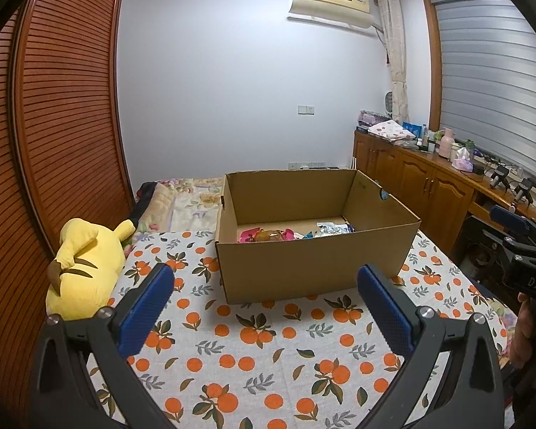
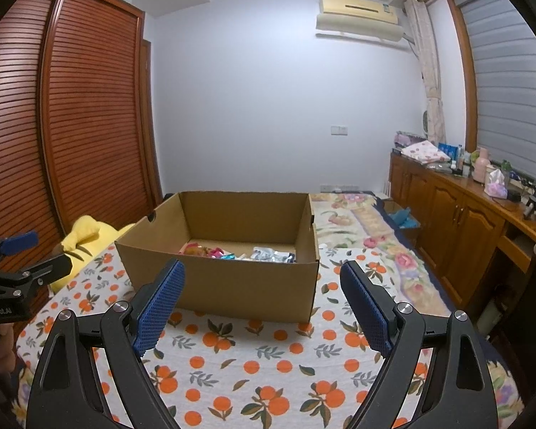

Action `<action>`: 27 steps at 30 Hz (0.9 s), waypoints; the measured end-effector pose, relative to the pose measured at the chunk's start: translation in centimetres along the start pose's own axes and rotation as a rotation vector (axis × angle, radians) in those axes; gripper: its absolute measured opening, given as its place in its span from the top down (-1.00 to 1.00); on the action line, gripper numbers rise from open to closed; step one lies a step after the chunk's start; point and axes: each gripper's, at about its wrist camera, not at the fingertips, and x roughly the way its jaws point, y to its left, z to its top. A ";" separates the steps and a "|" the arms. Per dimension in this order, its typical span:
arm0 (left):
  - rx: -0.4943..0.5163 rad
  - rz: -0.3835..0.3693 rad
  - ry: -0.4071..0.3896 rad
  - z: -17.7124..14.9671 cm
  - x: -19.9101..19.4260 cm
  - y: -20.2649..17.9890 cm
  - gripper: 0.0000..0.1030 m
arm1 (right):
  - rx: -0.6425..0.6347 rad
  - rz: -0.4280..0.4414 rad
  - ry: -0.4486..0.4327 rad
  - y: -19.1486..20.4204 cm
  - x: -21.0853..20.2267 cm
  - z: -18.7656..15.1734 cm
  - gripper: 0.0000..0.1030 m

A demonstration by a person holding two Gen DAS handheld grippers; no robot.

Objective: Organize snacks

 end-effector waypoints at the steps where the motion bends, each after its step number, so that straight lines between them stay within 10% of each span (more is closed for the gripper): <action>1: 0.000 0.000 0.000 0.0 0.0 0.0 -1.00 | 0.000 0.000 0.000 0.0 0.0 0.0 -0.76; 27: -0.002 -0.002 -0.003 0.0 -0.2 0.3 -1.00 | 0.001 -0.002 -0.002 -0.1 0.0 -0.1 -0.76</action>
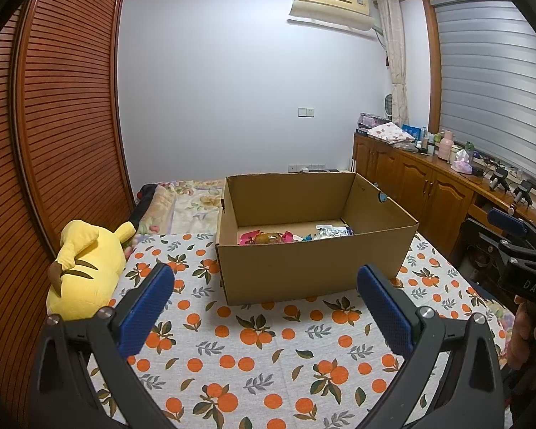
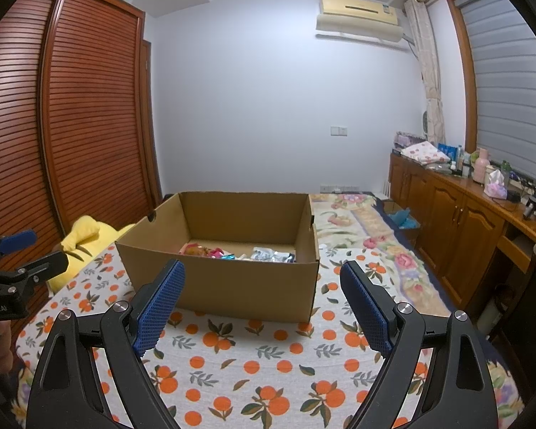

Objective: Organize snacks

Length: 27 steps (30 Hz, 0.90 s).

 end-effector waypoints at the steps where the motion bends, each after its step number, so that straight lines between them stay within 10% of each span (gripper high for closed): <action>1: 0.000 0.001 0.000 0.0 0.0 0.0 -1.00 | 0.000 0.000 0.001 0.0 0.0 0.0 -0.76; 27: 0.000 0.008 0.000 0.2 -0.1 0.1 -1.00 | 0.000 0.002 0.008 0.2 0.1 -0.2 -0.76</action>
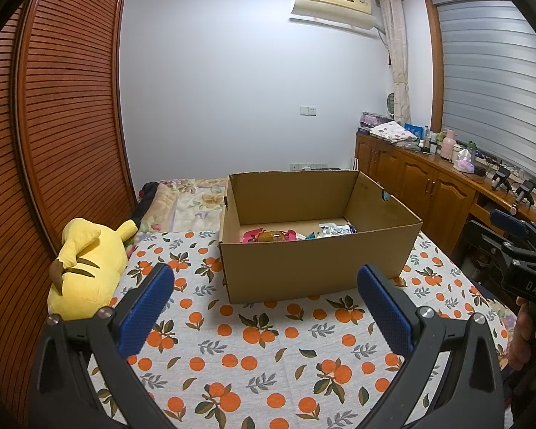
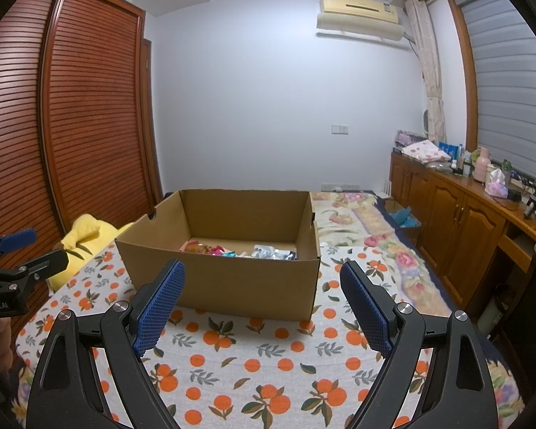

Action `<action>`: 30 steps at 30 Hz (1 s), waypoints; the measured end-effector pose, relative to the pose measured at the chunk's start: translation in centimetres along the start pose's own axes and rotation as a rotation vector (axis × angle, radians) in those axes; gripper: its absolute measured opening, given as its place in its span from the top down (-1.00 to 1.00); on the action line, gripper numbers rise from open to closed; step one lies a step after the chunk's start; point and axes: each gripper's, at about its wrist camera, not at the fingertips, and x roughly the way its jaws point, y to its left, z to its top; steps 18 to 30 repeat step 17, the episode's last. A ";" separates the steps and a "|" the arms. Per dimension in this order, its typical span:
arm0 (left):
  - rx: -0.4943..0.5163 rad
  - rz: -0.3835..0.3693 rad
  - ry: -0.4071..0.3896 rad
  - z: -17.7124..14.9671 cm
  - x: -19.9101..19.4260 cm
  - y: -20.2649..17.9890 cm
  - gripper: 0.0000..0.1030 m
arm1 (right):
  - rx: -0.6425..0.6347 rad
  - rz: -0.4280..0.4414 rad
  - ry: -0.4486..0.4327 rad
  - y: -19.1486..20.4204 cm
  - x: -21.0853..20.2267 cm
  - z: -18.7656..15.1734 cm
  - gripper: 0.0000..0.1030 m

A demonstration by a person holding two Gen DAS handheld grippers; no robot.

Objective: Organize snacks

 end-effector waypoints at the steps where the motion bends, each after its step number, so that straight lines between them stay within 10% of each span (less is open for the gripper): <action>1: 0.000 0.000 0.000 0.0 0.1 0.0 -1.00 | -0.002 -0.001 -0.001 -0.1 0.0 0.1 -0.76; 30: 0.003 -0.004 -0.008 0.1 -0.2 -0.5 -1.00 | 0.000 0.000 0.001 -0.1 0.1 -0.1 -0.76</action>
